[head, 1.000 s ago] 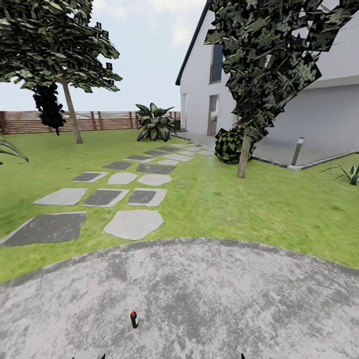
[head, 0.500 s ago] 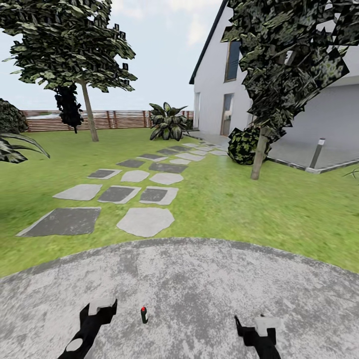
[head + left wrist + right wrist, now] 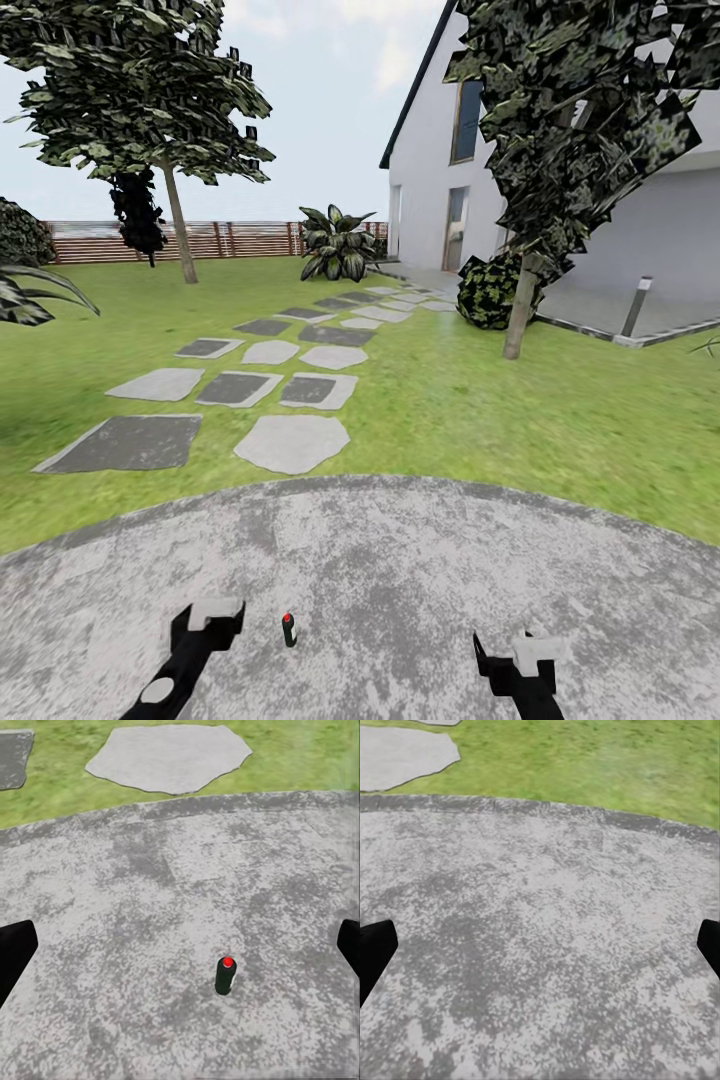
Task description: In the garden, pick up the pesticide atomizer on the floor and spray pesticide onto both trees until each tree trunk is fully covered.
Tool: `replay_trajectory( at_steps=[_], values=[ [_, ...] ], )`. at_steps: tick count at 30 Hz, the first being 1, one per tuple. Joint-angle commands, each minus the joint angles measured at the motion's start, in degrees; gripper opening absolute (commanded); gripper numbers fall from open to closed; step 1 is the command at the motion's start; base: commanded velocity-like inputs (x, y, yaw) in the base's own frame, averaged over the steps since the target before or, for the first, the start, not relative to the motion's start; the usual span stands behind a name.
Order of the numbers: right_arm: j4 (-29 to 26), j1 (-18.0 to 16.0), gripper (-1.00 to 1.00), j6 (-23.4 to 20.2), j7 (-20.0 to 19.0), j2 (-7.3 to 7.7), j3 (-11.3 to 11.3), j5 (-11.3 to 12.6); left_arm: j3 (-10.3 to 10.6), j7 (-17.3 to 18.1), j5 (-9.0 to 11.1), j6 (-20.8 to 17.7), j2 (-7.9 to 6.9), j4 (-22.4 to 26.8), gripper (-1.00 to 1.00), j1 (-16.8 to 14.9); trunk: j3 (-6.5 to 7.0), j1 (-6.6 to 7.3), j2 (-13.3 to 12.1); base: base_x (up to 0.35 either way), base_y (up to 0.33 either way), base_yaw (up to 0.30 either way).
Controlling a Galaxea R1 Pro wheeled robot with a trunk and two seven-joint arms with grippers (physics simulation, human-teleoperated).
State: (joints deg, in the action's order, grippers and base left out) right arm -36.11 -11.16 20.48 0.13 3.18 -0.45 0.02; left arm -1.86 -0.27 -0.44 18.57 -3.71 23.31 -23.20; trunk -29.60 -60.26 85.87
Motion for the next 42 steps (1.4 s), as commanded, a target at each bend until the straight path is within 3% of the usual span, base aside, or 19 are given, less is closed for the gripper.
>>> replay_trajectory(
  at_steps=[1, 25, 42],
  values=[
    [-0.01, 0.0, 1.0, 0.03, 0.03, -0.01, 0.0, -0.01, 0.39, -0.03, 0.0, -0.02, -0.03, -0.01, 1.0, 0.0, -0.2, -0.23, 0.42, 0.0, 0.0, 0.0],
    [2.71, 0.0, 1.0, 0.0, 0.13, -0.07, -0.08, 0.06, 0.64, -0.08, 0.87, -0.05, -0.49, -0.02, 1.0, -0.06, -6.49, -5.5, 10.04, 0.0, 0.0, 0.002],
    [2.73, -0.02, 1.0, 0.15, 0.13, -0.09, -0.08, 0.03, 0.97, -0.1, 0.31, 0.13, -0.02, 0.22, 1.0, -0.21, -11.0, -9.23, 16.86, 0.0, 0.0, 0.064]
  ],
)
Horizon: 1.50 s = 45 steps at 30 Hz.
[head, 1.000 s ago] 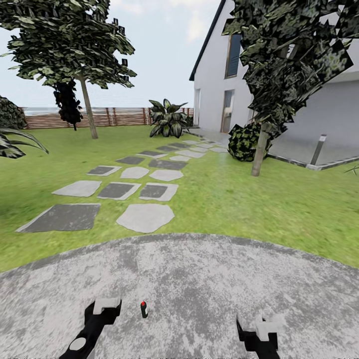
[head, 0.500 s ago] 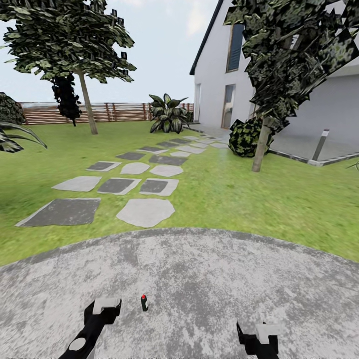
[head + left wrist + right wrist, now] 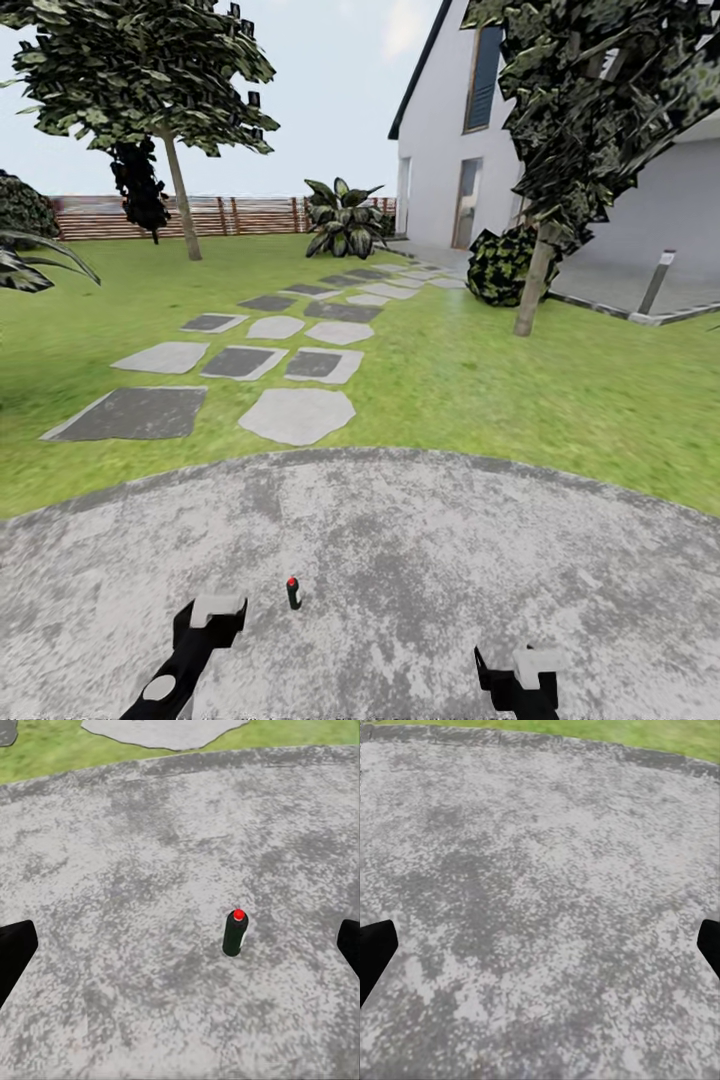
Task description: In the garden, pick up the pesticide atomizer on the floor and spray pesticide onto both trees until each tree trunk is fully covered.
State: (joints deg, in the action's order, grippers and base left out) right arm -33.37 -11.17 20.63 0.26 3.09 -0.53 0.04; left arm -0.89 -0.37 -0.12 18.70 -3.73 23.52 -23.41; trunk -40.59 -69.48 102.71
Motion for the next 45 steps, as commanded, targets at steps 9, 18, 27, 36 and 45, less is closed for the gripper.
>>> replay_trajectory(
  at_steps=[9, 18, 27, 36, 45],
  values=[
    [-0.09, 0.01, 1.0, 0.02, 0.0, 0.02, 0.0, 0.04, 0.25, -0.65, -0.38, -0.62, 1.98, 0.82, 1.0, -3.75, -1.66, -1.98, 3.63, 0.0, 0.0, 0.004],
    [-0.1, 0.01, 1.0, 0.02, 0.0, -0.01, 0.0, 0.04, 0.02, -0.77, -0.25, -0.1, 2.54, 0.27, 1.0, -3.91, -3.28, -3.96, 7.24, 0.0, 0.0, -0.111],
    [-0.5, 0.01, 1.0, 0.02, 0.0, -0.01, 0.0, 0.05, -0.18, -0.77, 0.12, 0.05, 2.45, 0.51, 1.0, -3.75, -5.11, -5.94, 10.85, 0.0, 0.0, -0.178],
    [-0.55, 0.01, 1.0, 0.02, 0.0, -0.01, 0.0, 0.04, -0.39, -0.84, 0.4, 0.27, 2.27, 0.68, 1.0, -3.75, -6.92, -7.91, 14.46, 0.0, 0.0, -0.008],
    [-0.55, 0.01, 1.0, 0.02, 0.0, -0.01, 0.0, 0.03, -0.55, -0.86, 0.47, 0.29, 2.36, 0.69, 1.0, -3.84, -9.32, -9.89, 18.06, 0.0, 0.0, 0.0]
  ],
)
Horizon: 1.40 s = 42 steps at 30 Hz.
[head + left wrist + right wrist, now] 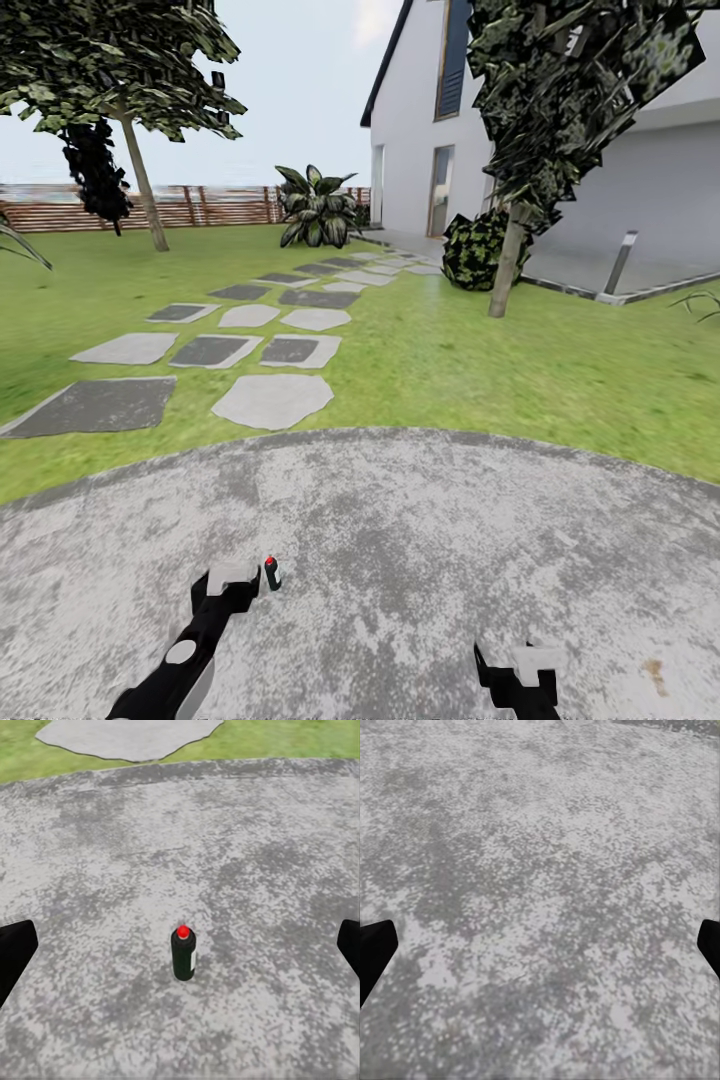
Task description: In the garden, pick up the pesticide atomizer on the floor and spray pesticide onto both trees until each tree trunk is fully covered.
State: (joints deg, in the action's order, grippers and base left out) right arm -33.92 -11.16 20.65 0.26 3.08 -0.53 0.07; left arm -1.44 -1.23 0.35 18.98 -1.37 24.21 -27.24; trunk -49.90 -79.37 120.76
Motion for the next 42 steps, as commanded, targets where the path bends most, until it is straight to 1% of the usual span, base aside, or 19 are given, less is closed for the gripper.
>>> replay_trajectory(
  at_steps=[1, 32, 42],
  values=[
    [0.0, 0.0, 1.0, 0.0, 0.0, 0.0, 0.0, -0.01, -0.02, 0.0, 0.0, 0.0, 0.02, -0.02, 1.0, 0.0, -0.28, -0.23, 0.42, 0.0, 0.0, 0.0],
    [0.1, 0.0, 1.0, 0.0, 0.0, 0.0, 0.0, -0.07, -0.06, 0.0, 0.0, 0.0, 0.05, -0.04, 1.0, -0.09, -8.66, -7.03, 12.85, 0.0, 0.0, 0.0],
    [0.03, 0.0, 1.0, 0.0, 0.0, 0.0, 0.0, -0.07, -0.06, 0.0, 0.0, 0.0, 0.05, -0.04, 1.0, -0.1, -11.37, -9.23, 16.86, 0.0, 0.0, -0.068]
  ],
)
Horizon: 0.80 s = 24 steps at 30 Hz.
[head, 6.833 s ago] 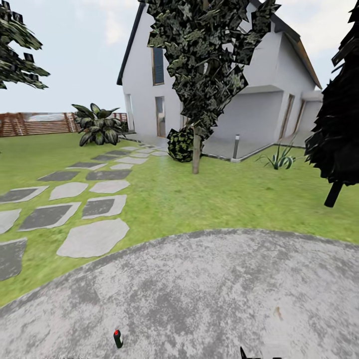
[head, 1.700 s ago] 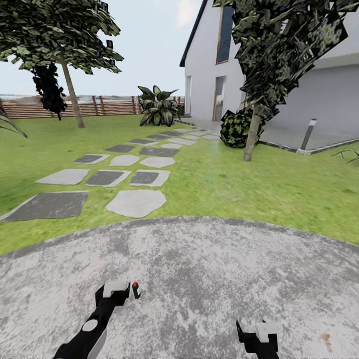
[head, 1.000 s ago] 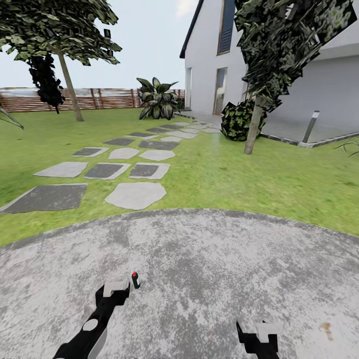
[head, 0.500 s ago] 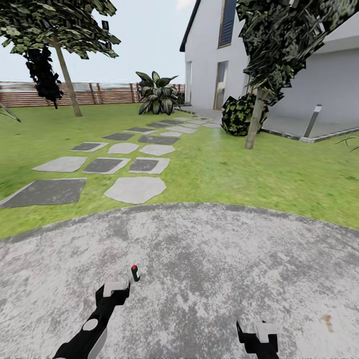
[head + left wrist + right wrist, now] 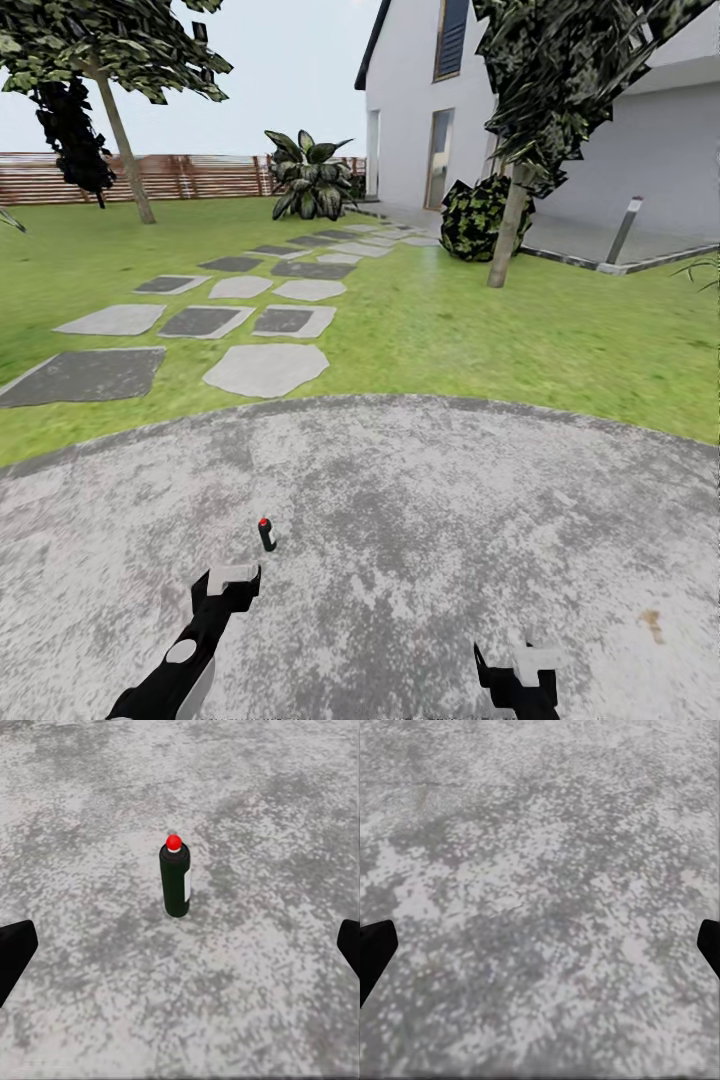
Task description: In the garden, pick up the pesticide atomizer on the floor and spray pesticide onto both trees until each tree trunk is fully covered.
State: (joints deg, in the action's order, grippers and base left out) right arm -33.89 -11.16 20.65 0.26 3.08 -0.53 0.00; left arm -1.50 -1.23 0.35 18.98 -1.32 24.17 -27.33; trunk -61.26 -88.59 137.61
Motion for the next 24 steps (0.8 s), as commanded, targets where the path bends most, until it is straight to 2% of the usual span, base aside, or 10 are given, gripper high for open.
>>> replay_trajectory(
  at_steps=[1, 5, 10, 17, 24],
  values=[
    [-0.02, 0.0, 1.0, 0.0, 0.0, 0.0, 0.0, 0.0, 0.02, 0.0, 0.0, 0.03, 0.0, 0.0, 1.0, -0.03, -0.1, 0.0, 0.02, 0.0, 0.0, -0.082],
    [-0.08, 0.0, 1.0, 0.02, 0.0, 0.0, 0.0, 0.0, 0.19, 0.06, -0.03, 0.07, 0.0, 0.0, 1.0, -0.01, -0.46, 0.0, 0.02, 0.002, 0.0, -0.077],
    [-0.12, 0.0, 1.0, 0.08, -0.03, 0.0, 0.0, 0.0, 0.21, 0.08, -0.08, 0.08, 0.0, 0.11, 1.0, 0.0, -0.59, 0.0, 0.02, 0.199, 0.0, -0.013],
    [-0.13, 0.0, 1.0, 0.01, -0.08, 0.0, -0.08, -0.08, 0.18, 0.09, -0.05, 0.09, 0.0, 0.13, 1.0, 0.0, -0.61, 0.0, 0.02, 0.052, 0.0, -0.001],
    [-0.07, 0.0, 1.0, 0.03, -0.09, 0.0, -0.09, -0.08, 0.1, 0.08, -0.02, 0.09, 0.0, 0.1, 1.0, 0.0, -0.61, 0.0, 0.02, 0.283, 0.0, 0.0]
  ],
)
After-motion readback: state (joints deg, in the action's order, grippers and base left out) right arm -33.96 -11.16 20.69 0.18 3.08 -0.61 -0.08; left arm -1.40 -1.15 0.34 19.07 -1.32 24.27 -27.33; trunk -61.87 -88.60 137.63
